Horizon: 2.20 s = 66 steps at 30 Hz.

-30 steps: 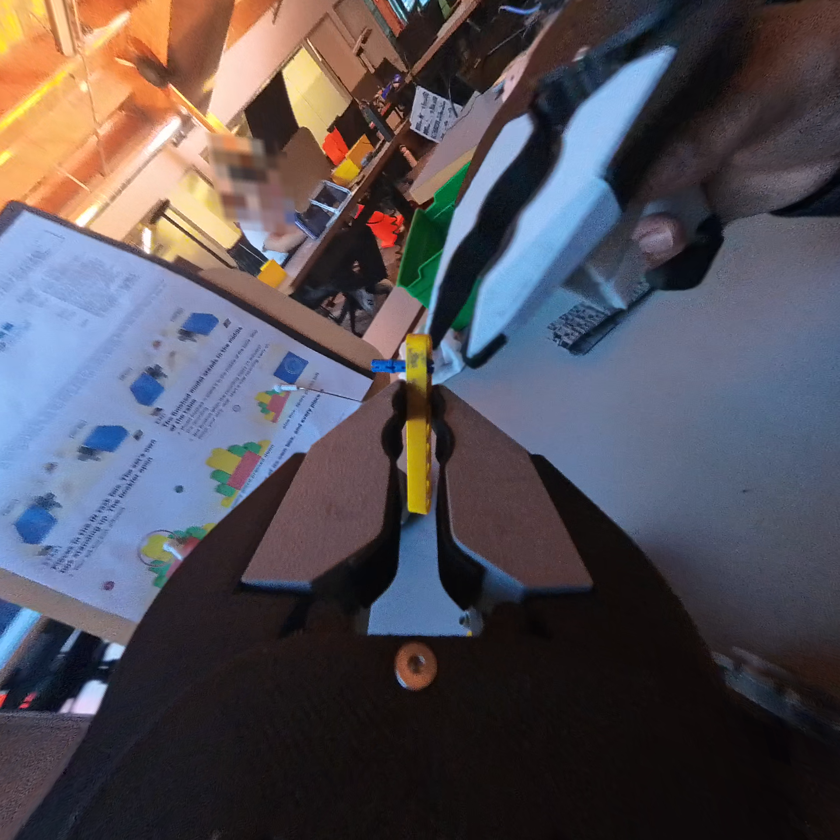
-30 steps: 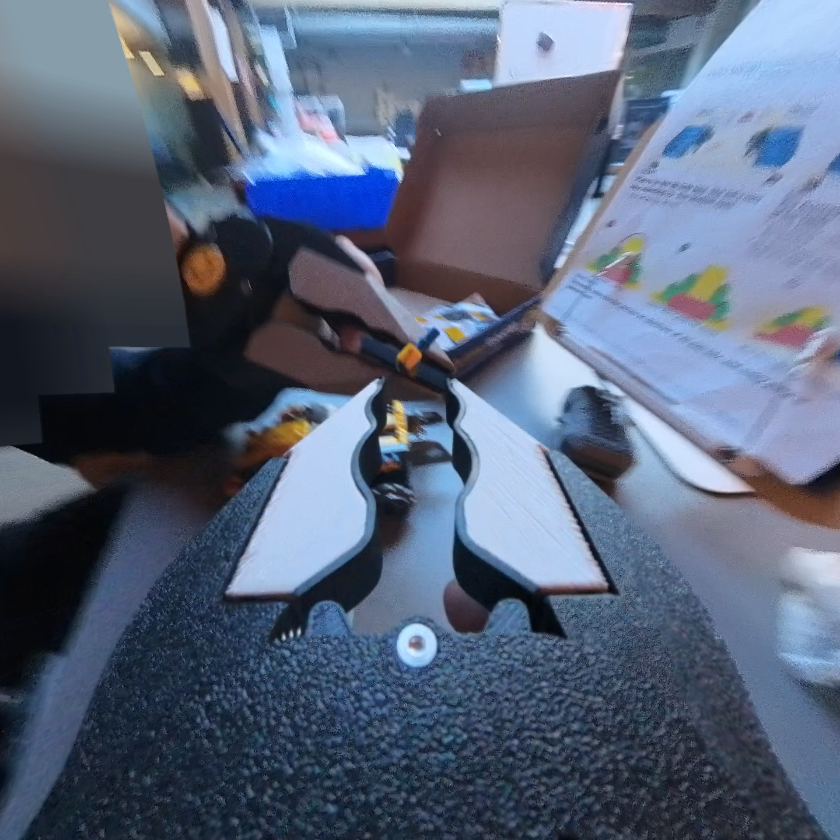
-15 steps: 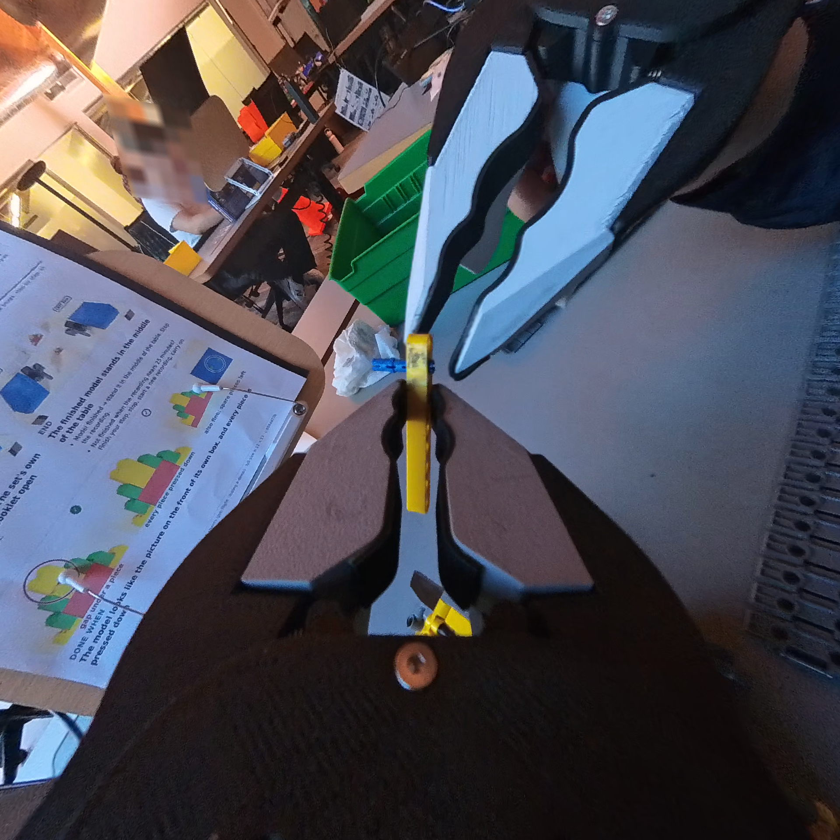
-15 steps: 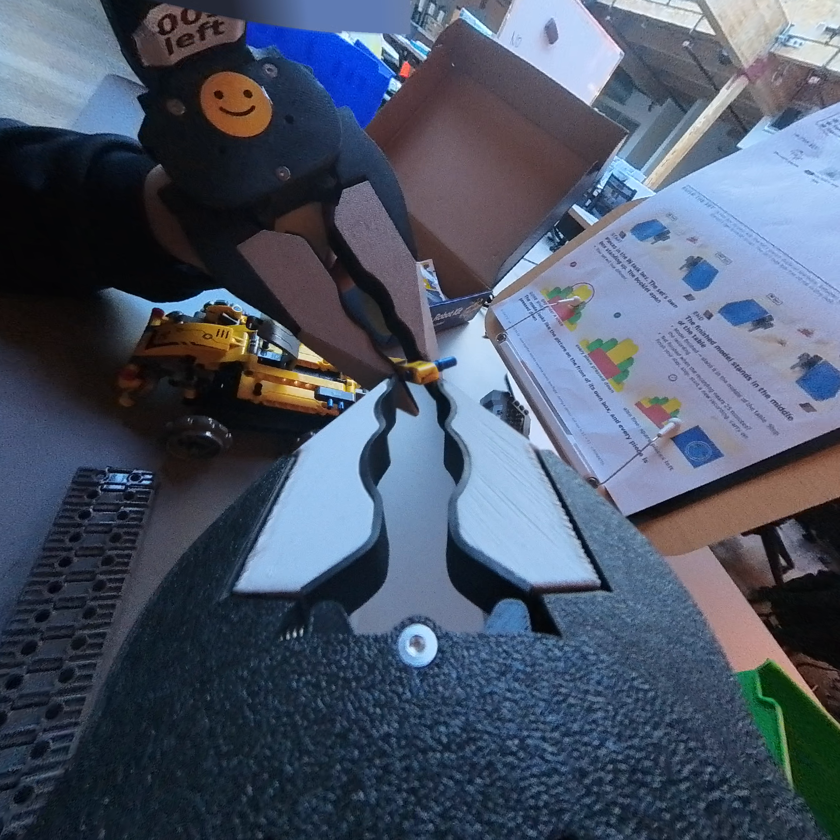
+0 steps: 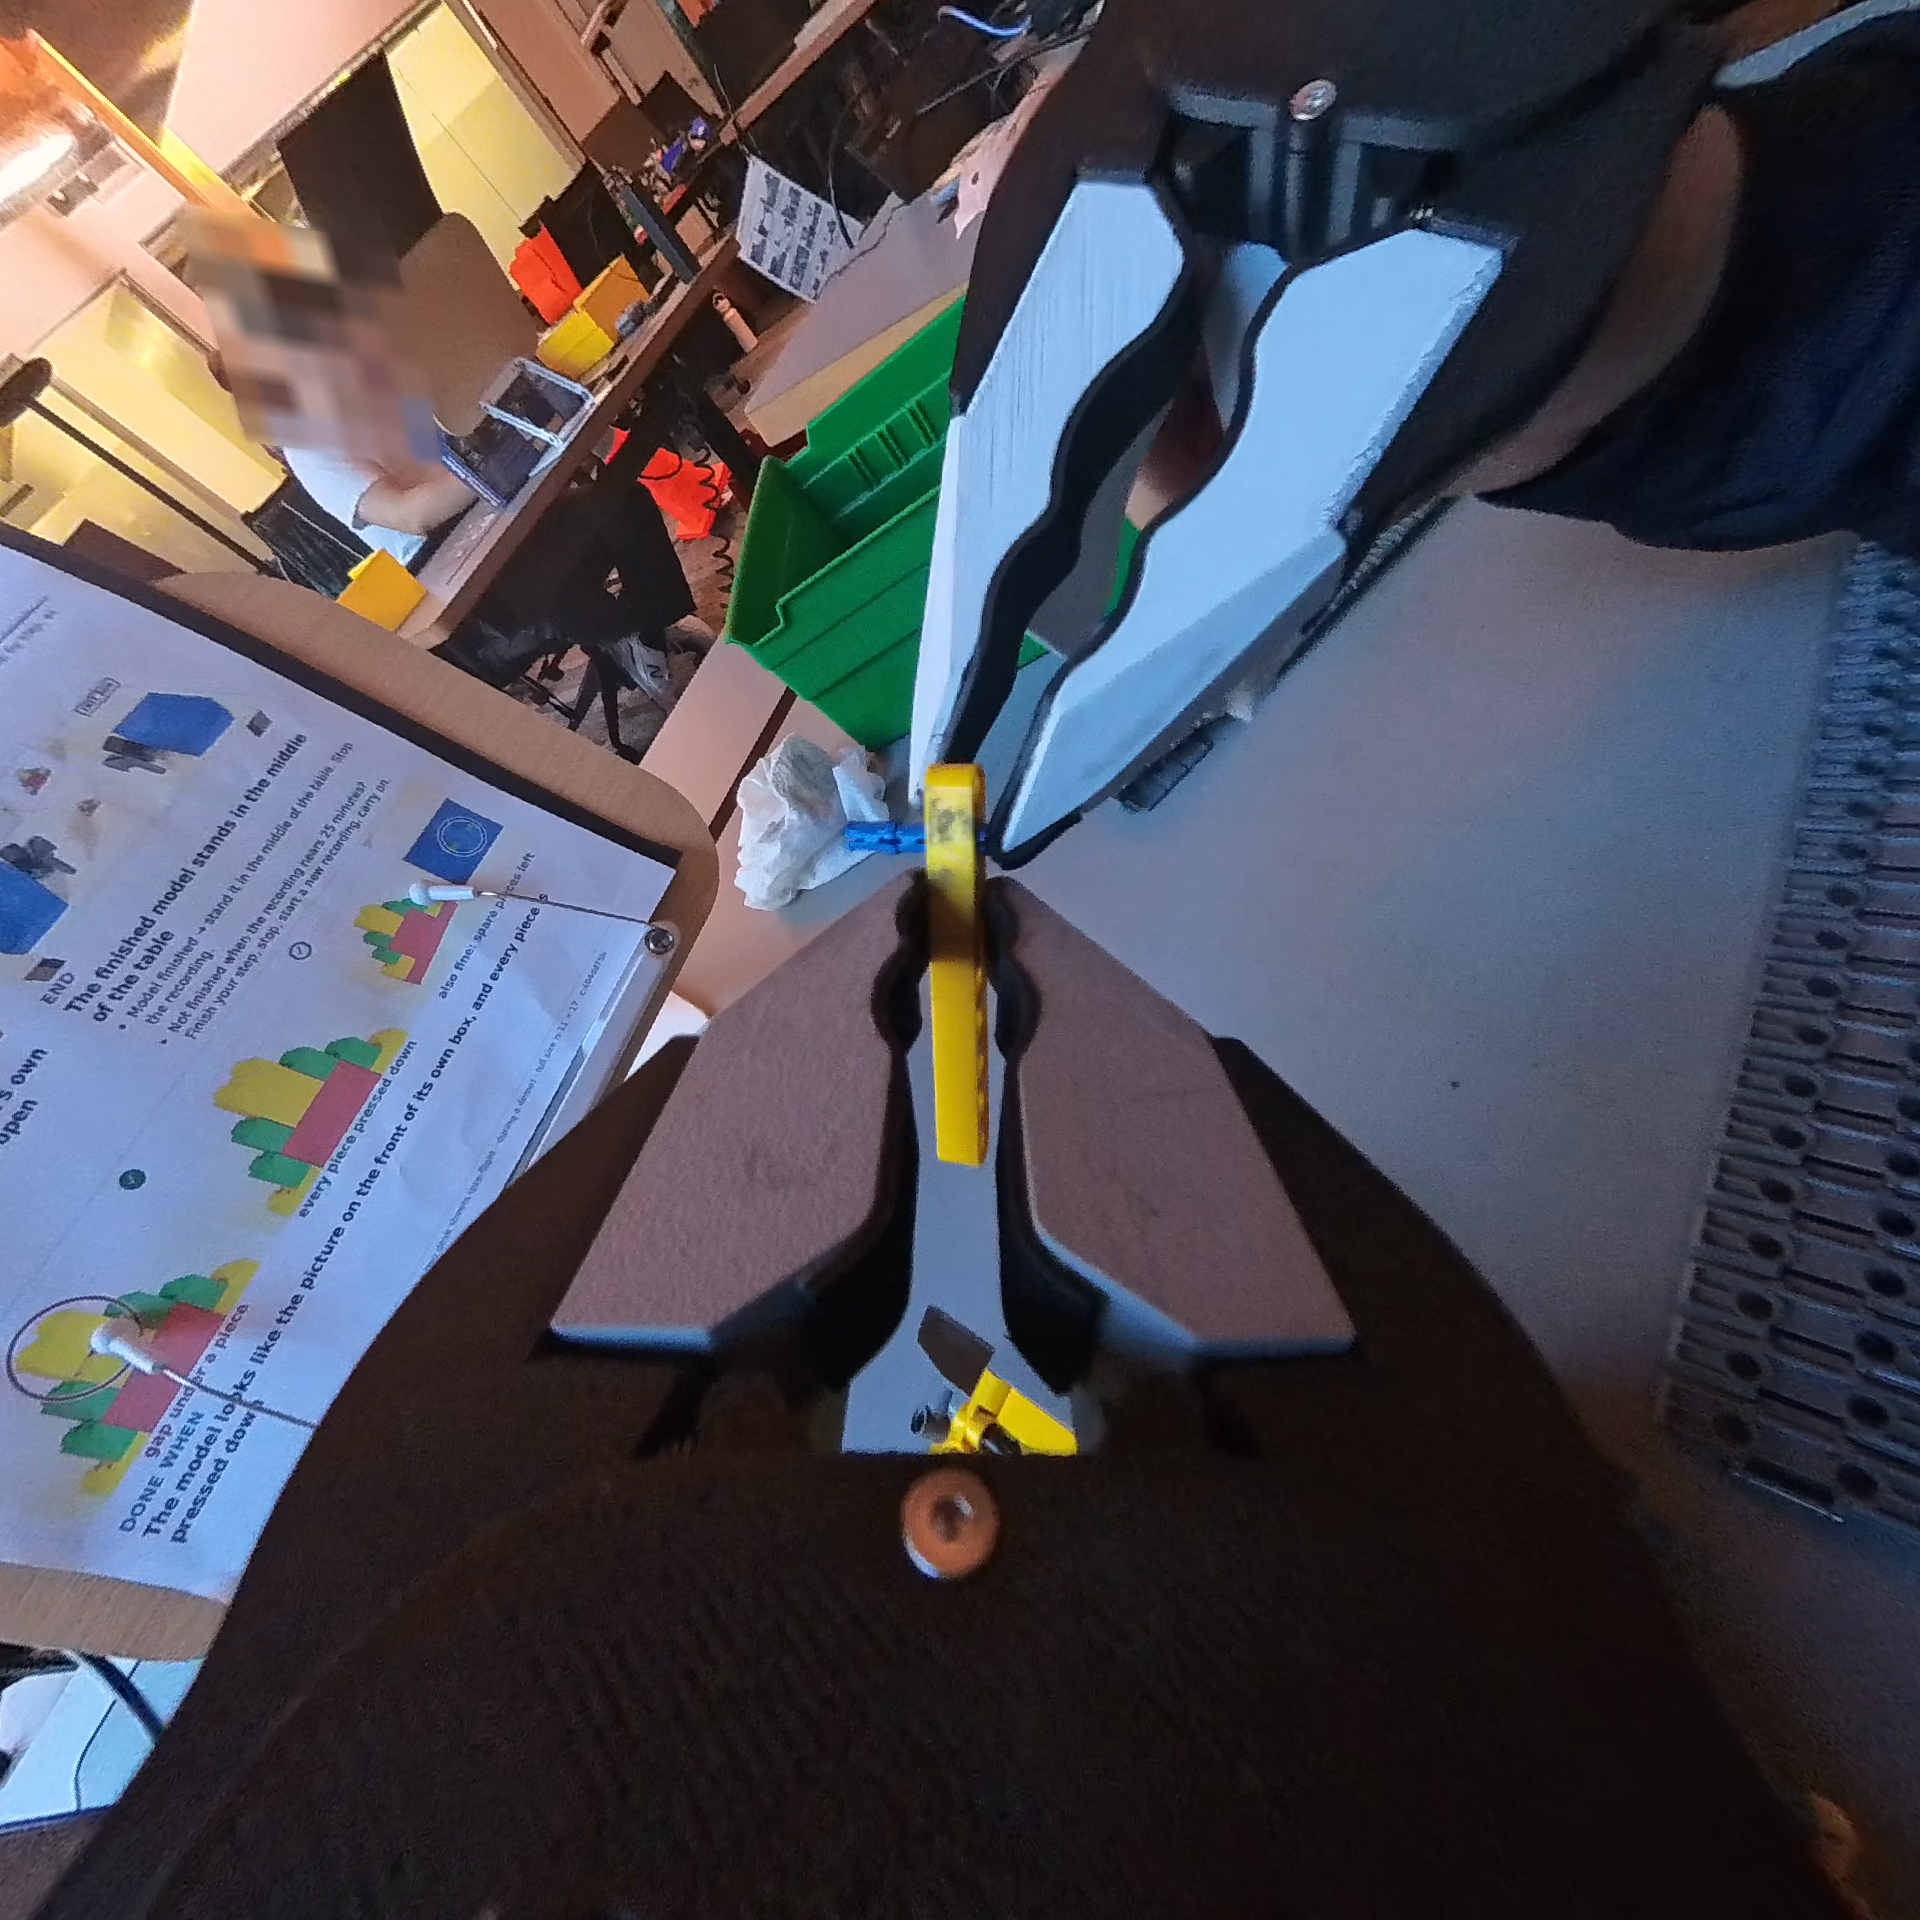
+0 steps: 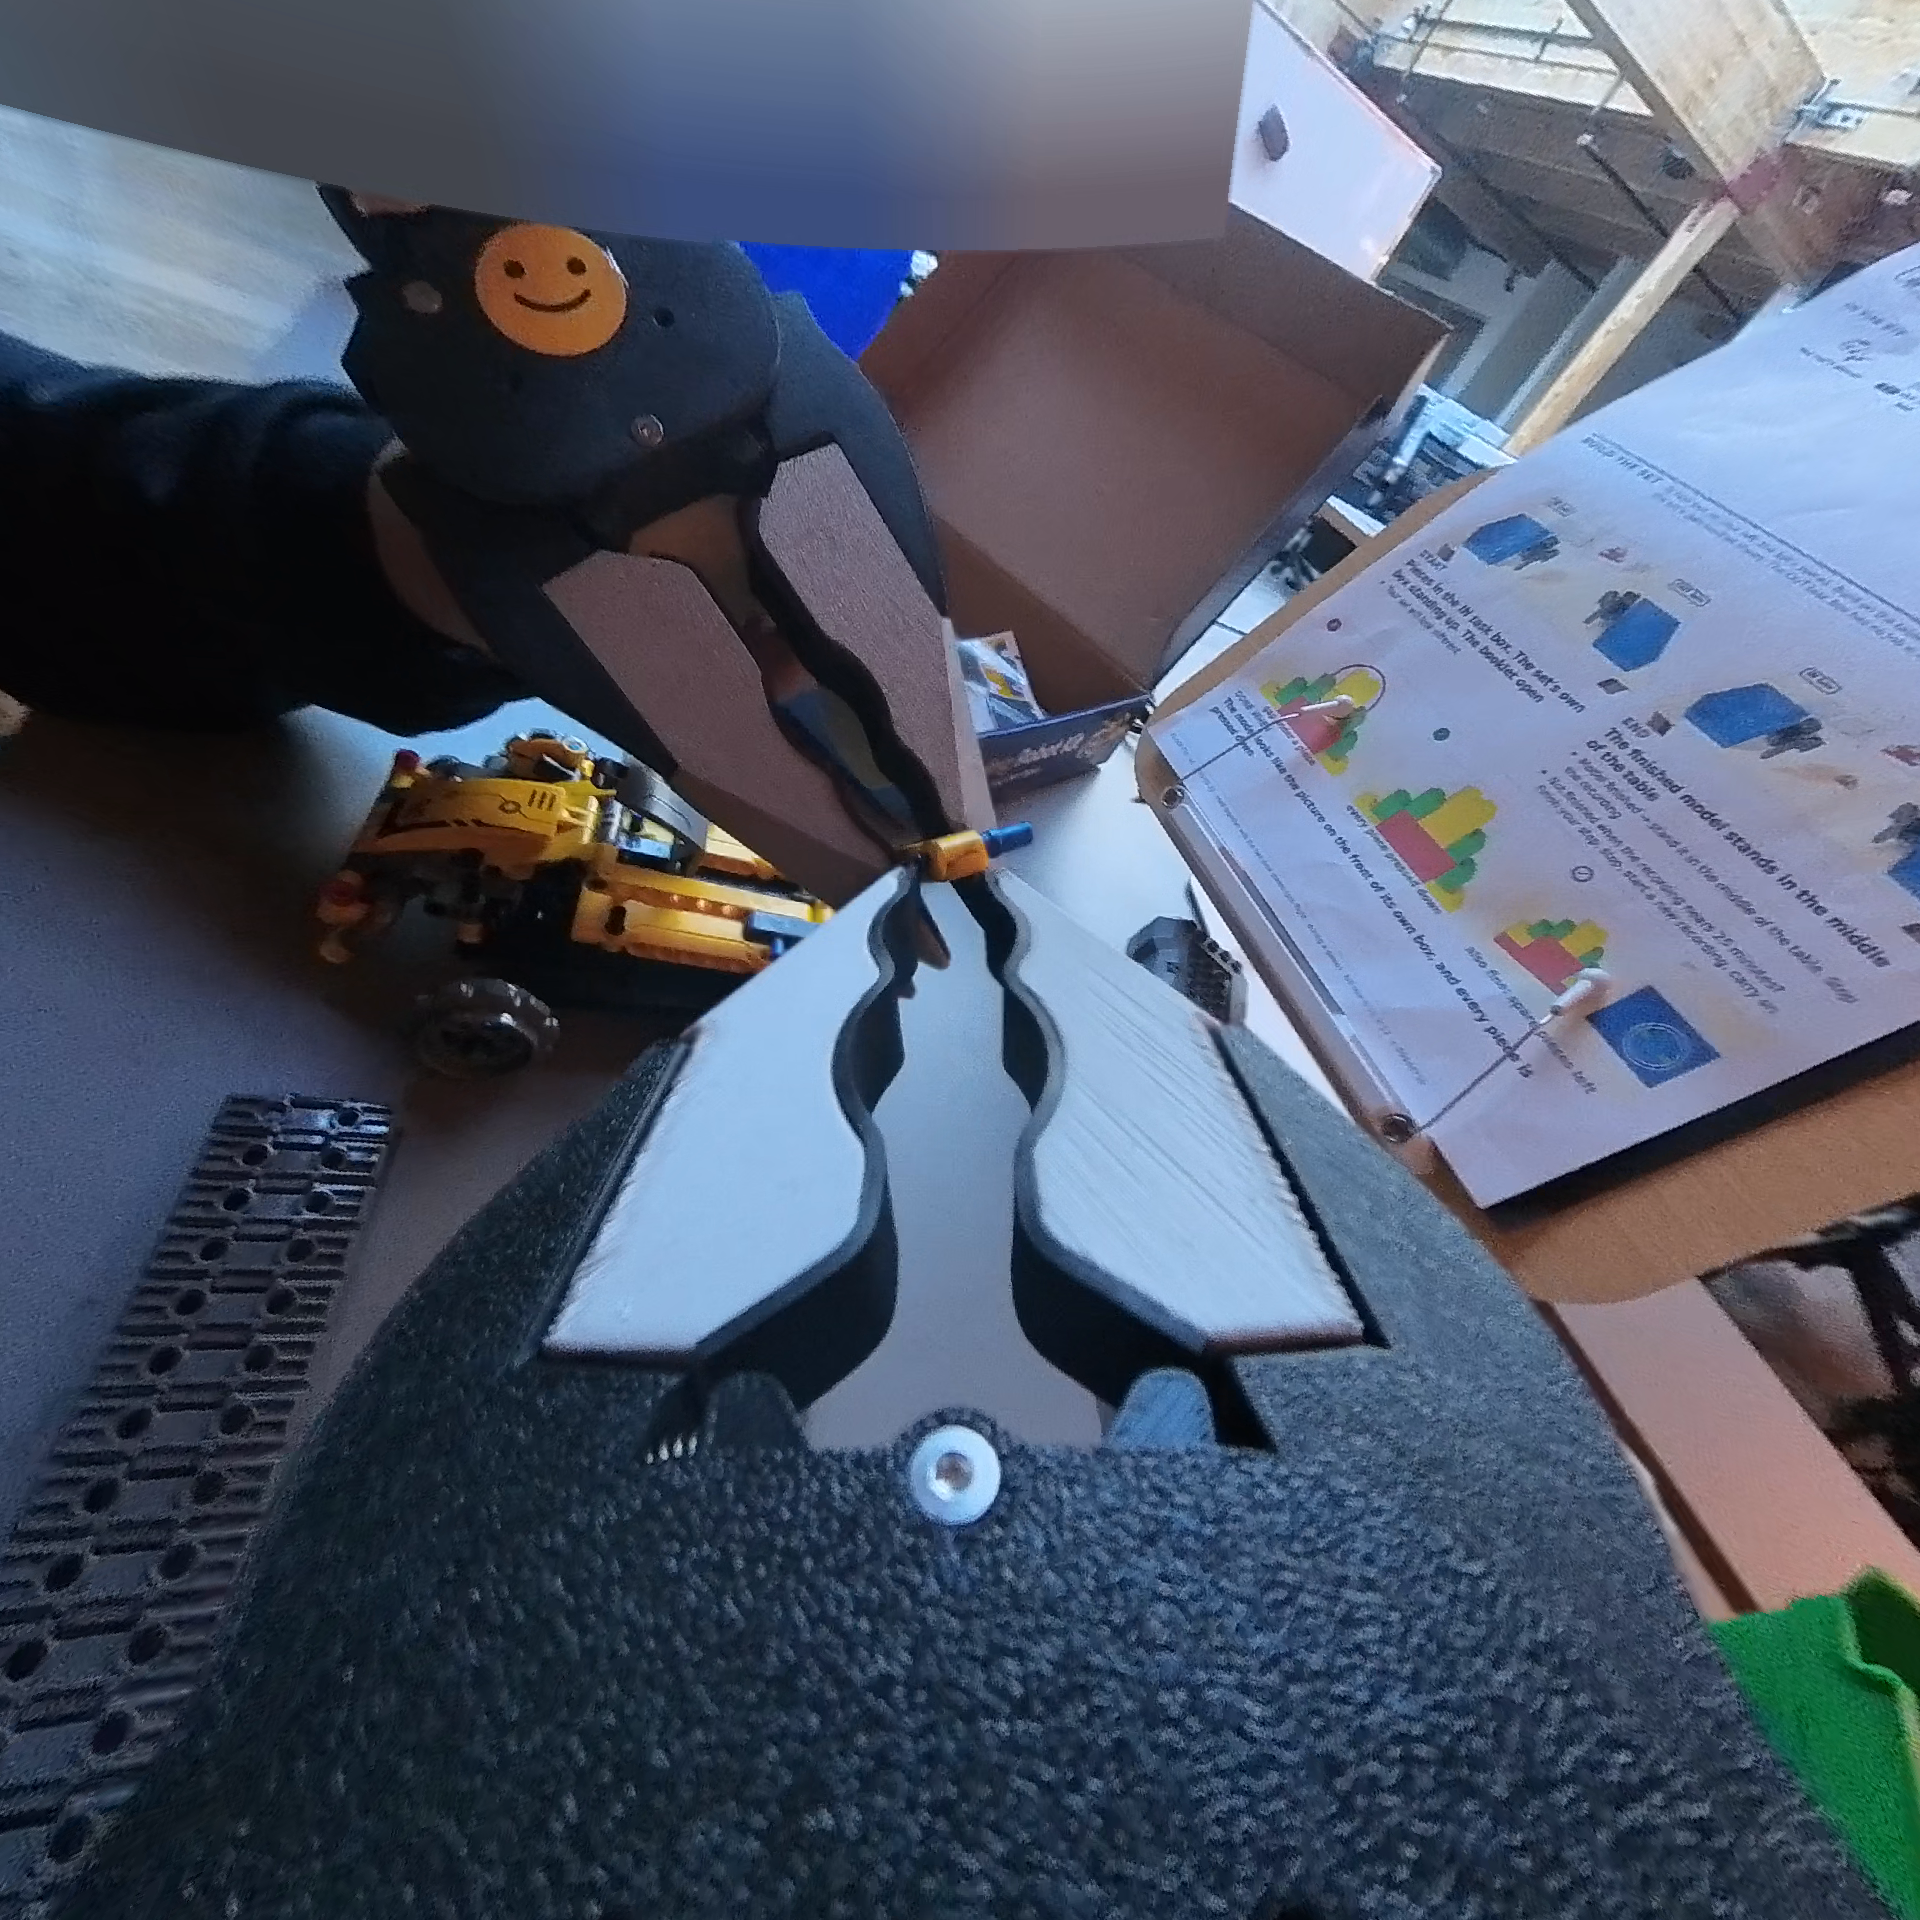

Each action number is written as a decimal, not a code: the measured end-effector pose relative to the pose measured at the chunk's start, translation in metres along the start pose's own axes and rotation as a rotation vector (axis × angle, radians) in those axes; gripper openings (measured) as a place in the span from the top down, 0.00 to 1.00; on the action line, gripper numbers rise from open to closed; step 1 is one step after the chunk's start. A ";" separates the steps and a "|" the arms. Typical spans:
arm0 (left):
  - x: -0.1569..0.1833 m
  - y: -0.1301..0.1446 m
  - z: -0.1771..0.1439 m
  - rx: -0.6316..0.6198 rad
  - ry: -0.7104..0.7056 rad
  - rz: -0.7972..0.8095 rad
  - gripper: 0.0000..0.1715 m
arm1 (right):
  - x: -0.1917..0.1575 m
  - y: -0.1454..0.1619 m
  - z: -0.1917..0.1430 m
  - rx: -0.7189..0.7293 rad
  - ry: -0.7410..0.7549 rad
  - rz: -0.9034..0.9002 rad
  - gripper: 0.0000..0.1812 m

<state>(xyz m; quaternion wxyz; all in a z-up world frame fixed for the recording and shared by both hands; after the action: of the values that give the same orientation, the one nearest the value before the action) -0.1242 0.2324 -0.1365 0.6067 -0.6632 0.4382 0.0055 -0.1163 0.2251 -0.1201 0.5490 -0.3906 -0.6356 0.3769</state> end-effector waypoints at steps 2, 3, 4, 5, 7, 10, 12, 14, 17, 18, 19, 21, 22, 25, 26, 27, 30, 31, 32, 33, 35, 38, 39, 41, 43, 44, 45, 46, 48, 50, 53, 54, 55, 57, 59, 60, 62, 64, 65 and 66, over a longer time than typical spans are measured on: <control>0.001 -0.002 -0.001 0.004 0.001 0.001 0.96 | -0.001 -0.001 -0.001 0.024 -0.022 0.034 0.96; 0.002 -0.002 -0.001 0.006 0.006 0.006 0.96 | -0.002 -0.002 -0.001 0.036 -0.036 0.050 0.96; 0.002 -0.003 -0.001 0.010 0.009 0.010 0.96 | -0.002 -0.002 -0.002 0.047 -0.050 0.063 0.96; 0.003 -0.003 -0.001 0.013 0.014 0.013 0.96 | -0.003 -0.003 -0.002 0.057 -0.061 0.073 0.96; 0.007 -0.004 -0.002 0.018 0.040 0.021 0.96 | -0.006 -0.003 -0.003 0.072 -0.084 0.071 0.96; 0.011 -0.006 -0.004 0.032 0.083 0.022 0.96 | -0.011 -0.004 -0.005 0.087 -0.105 0.026 0.96; 0.013 -0.009 -0.006 0.047 0.106 0.001 0.96 | -0.013 -0.008 -0.007 0.103 -0.115 0.015 0.96; 0.015 -0.012 -0.007 0.063 0.120 -0.017 0.96 | -0.014 -0.010 -0.009 0.114 -0.121 0.013 0.96; 0.014 -0.009 -0.006 0.046 0.105 0.004 0.96 | -0.013 -0.008 -0.007 0.097 -0.108 -0.003 0.96; 0.013 -0.007 -0.006 0.033 0.097 0.017 0.96 | -0.013 -0.007 -0.006 0.085 -0.098 -0.019 0.96; 0.013 -0.005 -0.005 0.025 0.095 0.025 0.96 | -0.013 -0.006 -0.005 0.076 -0.086 -0.038 0.97; 0.014 -0.007 -0.006 0.039 0.099 -0.017 0.96 | -0.013 -0.009 -0.005 0.086 -0.071 -0.052 0.97; 0.013 -0.011 -0.007 0.051 0.089 -0.022 0.96 | -0.012 -0.011 -0.005 0.096 -0.063 -0.048 0.97; 0.007 -0.010 -0.008 0.010 -0.001 0.068 0.96 | -0.010 -0.012 -0.004 0.082 -0.011 -0.088 0.98; 0.005 -0.008 -0.007 0.005 -0.009 0.057 0.96 | -0.009 -0.009 -0.003 0.065 0.002 -0.099 0.98; 0.003 -0.008 -0.007 0.010 -0.007 0.038 0.96 | -0.009 -0.008 -0.001 0.056 0.014 -0.103 1.00; 0.002 -0.008 -0.010 0.033 0.015 0.025 0.96 | -0.009 -0.009 0.001 0.070 0.004 -0.075 1.00; 0.002 -0.011 -0.009 0.052 0.019 0.016 0.96 | -0.009 -0.011 -0.001 0.086 -0.016 -0.042 1.00; 0.003 -0.014 -0.009 0.074 0.021 0.017 0.96 | -0.010 -0.011 -0.003 0.095 -0.043 -0.002 1.00; 0.006 -0.014 -0.008 0.082 0.027 0.037 0.96 | -0.011 -0.009 -0.006 0.085 -0.078 0.036 1.00; 0.005 -0.008 -0.003 0.050 -0.013 0.120 0.96 | -0.008 -0.005 -0.013 0.075 -0.126 0.120 1.00; 0.007 -0.003 0.000 0.010 -0.062 0.273 0.96 | 0.002 -0.007 -0.021 0.124 -0.178 0.346 0.93; 0.008 -0.002 0.001 -0.006 -0.075 0.315 0.96 | 0.003 -0.006 -0.021 0.128 -0.205 0.429 0.93; 0.007 -0.002 0.003 -0.024 -0.119 0.406 0.96 | 0.003 0.001 -0.016 0.098 -0.236 0.543 0.90; 0.000 0.002 0.003 -0.068 -0.193 0.501 0.96 | 0.001 0.010 -0.009 0.049 -0.238 0.598 0.89; -0.003 0.005 0.004 -0.092 -0.219 0.537 0.96 | 0.000 0.012 -0.007 0.033 -0.235 0.606 0.88; -0.004 0.008 0.005 -0.117 -0.231 0.561 0.96 | -0.001 0.013 -0.004 0.029 -0.232 0.605 0.89; -0.004 0.011 0.006 -0.138 -0.236 0.581 0.96 | -0.003 0.012 -0.002 0.035 -0.232 0.604 0.91; -0.004 0.011 0.007 -0.155 -0.260 0.623 0.96 | -0.003 0.010 0.002 0.045 -0.218 0.605 0.91; -0.005 0.011 0.007 -0.164 -0.273 0.636 0.96 | -0.001 0.012 0.004 0.039 -0.197 0.618 0.93; -0.007 0.011 0.007 -0.167 -0.288 0.646 0.96 | 0.002 0.014 0.005 0.050 -0.181 0.644 0.98; -0.007 0.011 0.008 -0.172 -0.291 0.647 0.96 | 0.003 0.014 0.005 0.054 -0.178 0.660 0.98; -0.008 0.011 0.008 -0.176 -0.301 0.650 0.96 | 0.005 0.014 0.006 0.067 -0.171 0.685 0.98; -0.010 0.013 0.008 -0.189 -0.309 0.642 0.96 | 0.008 0.014 0.009 0.103 -0.164 0.751 0.98; -0.011 0.015 0.006 -0.195 -0.279 0.550 0.96 | 0.010 0.013 0.012 0.148 -0.156 0.818 0.99; -0.012 0.015 0.005 -0.195 -0.265 0.494 0.96 | 0.012 0.011 0.013 0.176 -0.149 0.859 0.99; -0.014 0.017 0.005 -0.228 -0.275 0.496 0.96 | 0.015 0.012 0.016 0.199 -0.136 0.921 0.99; -0.014 0.028 0.008 -0.281 -0.265 0.523 0.96 | 0.015 0.022 0.020 0.141 -0.085 0.891 0.99; -0.014 0.032 0.009 -0.292 -0.254 0.531 0.96 | 0.014 0.026 0.021 0.097 -0.064 0.841 0.99; -0.013 0.033 0.010 -0.287 -0.246 0.541 0.96 | 0.013 0.027 0.020 0.066 -0.063 0.803 1.00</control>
<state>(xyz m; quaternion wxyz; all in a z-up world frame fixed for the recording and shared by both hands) -0.1469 0.2520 -0.1583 0.5320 -0.5958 0.5167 0.3083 -0.1352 0.2475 -0.1416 0.3507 -0.5783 -0.4363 0.5935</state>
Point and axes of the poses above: each gripper's, where its closed fingertips meet, z out along the fingers, y out of its underside, x = y × z across the jaws, the point moved 1 cm from there along -z, back along the fingers, and after that the axes turned 4 degrees about x, right-handed, at the moved point
